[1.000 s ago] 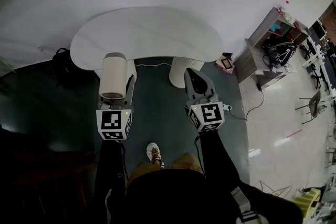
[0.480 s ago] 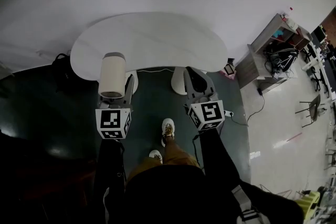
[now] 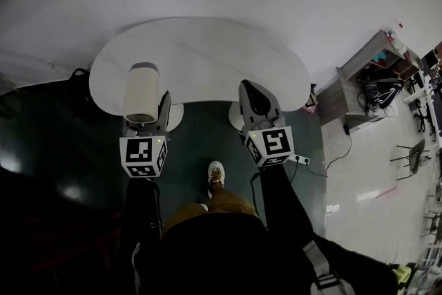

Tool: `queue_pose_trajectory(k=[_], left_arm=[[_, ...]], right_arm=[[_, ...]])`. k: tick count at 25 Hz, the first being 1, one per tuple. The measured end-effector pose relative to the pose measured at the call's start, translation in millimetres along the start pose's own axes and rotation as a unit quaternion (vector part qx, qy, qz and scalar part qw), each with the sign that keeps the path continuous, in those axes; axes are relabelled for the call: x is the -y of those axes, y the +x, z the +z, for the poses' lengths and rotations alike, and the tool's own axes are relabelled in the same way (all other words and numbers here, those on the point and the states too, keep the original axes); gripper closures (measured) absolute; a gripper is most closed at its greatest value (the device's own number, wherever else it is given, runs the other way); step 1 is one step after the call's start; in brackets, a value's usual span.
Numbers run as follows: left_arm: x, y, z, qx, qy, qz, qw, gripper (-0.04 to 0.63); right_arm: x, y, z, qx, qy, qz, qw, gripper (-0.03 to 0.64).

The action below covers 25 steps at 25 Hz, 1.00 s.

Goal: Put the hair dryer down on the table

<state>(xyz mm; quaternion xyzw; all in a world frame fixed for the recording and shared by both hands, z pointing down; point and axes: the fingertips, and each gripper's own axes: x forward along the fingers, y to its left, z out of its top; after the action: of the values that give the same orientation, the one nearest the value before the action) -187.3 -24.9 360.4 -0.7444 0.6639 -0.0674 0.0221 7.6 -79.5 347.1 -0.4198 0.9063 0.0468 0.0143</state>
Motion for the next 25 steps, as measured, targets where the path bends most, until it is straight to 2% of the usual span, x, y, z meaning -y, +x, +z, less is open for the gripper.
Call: queue_pose_trajectory(k=[5, 12, 19, 25], left_arm=[[-3.9, 47.7, -2.8, -0.013, -0.016, 0.008, 0.9998, 0.399], [-5.0, 111.7, -3.2, -0.017, -0.011, 0.019, 0.9996, 0.399], [1.3, 149.7, -11.2, -0.032, -0.001, 0.013, 0.9994, 0.399], [-1.8, 166.3, -20.8, -0.043, 0.000, 0.011, 0.9990, 0.399]], right_arm=[[29.1, 42.9, -5.4, 0.001, 0.011, 0.015, 1.000, 0.589], [67.9, 97.9, -20.0, 0.001, 0.022, 0.038, 0.999, 0.589], [96.6, 128.0, -33.5, 0.000, 0.040, 0.037, 0.999, 0.589], [104.0, 143.0, -43.4, -0.007, 0.050, 0.038, 0.998, 0.589]])
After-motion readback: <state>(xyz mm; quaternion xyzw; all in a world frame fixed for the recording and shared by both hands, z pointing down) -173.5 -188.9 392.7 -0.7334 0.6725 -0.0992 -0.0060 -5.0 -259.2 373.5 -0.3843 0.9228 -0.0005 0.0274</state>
